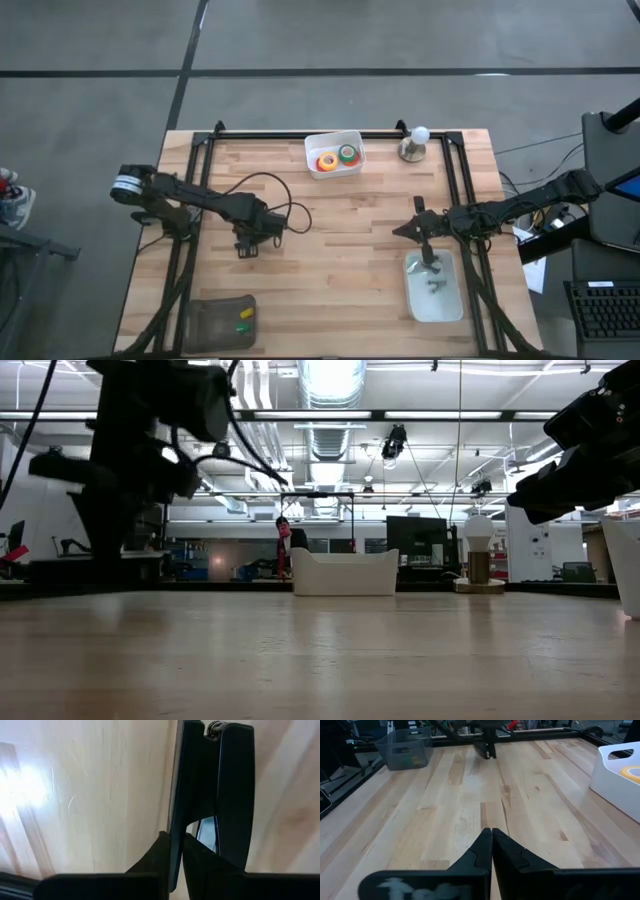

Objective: Pick and place Stapler, Stapler remover, tape
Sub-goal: Put the black large stapler into the transparent bin

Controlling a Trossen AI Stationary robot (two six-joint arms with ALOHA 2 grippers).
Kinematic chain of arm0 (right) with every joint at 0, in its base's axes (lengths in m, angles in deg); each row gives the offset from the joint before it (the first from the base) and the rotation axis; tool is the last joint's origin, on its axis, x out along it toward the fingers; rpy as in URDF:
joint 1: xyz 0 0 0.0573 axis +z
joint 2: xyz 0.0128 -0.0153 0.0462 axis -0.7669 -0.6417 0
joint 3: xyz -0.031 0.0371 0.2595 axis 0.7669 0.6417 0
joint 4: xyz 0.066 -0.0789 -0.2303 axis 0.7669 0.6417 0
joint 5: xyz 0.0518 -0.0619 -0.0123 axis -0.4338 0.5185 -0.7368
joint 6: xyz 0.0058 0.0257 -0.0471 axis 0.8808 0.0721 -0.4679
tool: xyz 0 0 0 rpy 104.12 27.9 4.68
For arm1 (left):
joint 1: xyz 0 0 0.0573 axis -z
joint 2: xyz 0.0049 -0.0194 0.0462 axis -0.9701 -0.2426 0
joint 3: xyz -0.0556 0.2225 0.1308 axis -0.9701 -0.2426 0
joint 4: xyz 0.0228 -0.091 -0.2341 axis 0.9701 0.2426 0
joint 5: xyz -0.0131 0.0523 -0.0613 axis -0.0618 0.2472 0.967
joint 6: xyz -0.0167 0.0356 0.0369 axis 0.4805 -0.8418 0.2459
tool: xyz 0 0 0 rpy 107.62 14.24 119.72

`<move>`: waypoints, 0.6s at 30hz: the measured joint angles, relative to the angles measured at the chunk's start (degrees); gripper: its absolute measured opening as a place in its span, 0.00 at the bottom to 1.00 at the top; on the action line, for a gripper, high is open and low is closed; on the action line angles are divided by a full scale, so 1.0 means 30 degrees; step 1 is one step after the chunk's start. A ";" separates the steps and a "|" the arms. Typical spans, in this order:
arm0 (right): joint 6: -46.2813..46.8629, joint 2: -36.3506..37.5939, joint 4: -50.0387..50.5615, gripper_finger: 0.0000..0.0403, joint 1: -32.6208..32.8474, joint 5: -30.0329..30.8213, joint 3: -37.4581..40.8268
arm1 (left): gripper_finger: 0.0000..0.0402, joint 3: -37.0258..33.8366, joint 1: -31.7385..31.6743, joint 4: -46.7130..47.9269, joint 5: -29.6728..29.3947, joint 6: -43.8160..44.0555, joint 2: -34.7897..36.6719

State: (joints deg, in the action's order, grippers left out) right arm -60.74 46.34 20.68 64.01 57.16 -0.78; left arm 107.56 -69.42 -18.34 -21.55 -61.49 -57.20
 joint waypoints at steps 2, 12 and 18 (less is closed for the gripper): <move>0.0000 0.0000 0.0000 0.02 0.0000 0.0181 0.0000 | 0.07 0.0565 0.0077 0.0507 0.0456 0.0612 0.0297; 0.0000 0.0000 0.0000 0.02 0.0007 0.0232 0.0000 | 0.07 0.3191 0.3020 0.2379 0.4815 0.6589 0.2576; 0.0000 0.0000 0.0029 0.02 0.0007 0.0235 0.0000 | 0.07 0.4594 0.7557 0.2339 0.5448 1.0124 0.3162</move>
State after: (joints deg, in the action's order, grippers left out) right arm -60.74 46.34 20.77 64.04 57.87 -0.78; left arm 121.35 -46.75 -11.33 -5.21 -31.12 -47.71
